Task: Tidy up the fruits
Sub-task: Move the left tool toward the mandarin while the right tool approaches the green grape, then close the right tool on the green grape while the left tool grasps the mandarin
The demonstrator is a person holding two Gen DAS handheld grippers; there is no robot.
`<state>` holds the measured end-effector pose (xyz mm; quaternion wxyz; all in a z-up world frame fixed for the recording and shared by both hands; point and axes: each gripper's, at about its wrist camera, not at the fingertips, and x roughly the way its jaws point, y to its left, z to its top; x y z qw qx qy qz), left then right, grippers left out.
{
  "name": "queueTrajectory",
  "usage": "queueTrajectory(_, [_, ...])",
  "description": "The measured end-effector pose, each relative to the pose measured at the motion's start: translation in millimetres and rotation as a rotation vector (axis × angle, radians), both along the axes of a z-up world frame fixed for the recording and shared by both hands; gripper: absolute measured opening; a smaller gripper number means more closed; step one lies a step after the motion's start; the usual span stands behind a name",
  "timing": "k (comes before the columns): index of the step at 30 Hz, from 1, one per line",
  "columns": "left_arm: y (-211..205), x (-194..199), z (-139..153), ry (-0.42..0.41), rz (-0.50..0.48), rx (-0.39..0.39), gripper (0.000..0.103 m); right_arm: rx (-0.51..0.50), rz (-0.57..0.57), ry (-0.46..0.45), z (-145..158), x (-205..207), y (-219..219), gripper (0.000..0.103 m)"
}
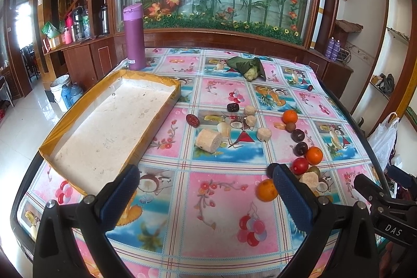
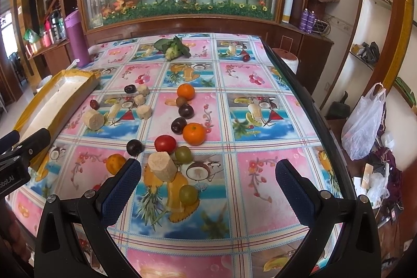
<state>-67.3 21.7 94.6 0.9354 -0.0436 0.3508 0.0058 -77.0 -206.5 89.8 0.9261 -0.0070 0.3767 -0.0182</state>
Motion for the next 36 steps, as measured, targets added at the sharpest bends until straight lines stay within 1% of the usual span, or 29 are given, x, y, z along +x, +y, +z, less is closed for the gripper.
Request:
queueTrajectory(16, [-5,5,-9,0.038,0.000,0.021,0.103,-0.011,0.007,0.014,-6,3,-1,0.103])
queueTrajectory(19, [-6,7,-12,0.047,0.001,0.028,0.103,-0.018,0.024,0.027,-9,3,0,0.103])
queueTrajectory(23, [-8,11,-21,0.084,0.008,0.047,0.103,-0.029,0.068,0.045,-16,3,3,0.103])
queueTrajectory(29, [-10,14,-31,0.130,0.018,0.096,0.103,-0.017,0.146,0.106,-33,7,5,0.103])
queueTrajectory(33, [-12,14,-38,0.163,0.007,0.109,0.103,-0.016,0.198,0.144,-44,11,8,0.099])
queueTrajectory(35, [-13,14,-40,0.172,0.001,0.111,0.103,0.007,0.215,0.171,-50,15,6,0.093])
queueTrajectory(36, [-14,14,-42,0.176,0.000,0.115,0.103,0.013,0.219,0.183,-53,17,6,0.089])
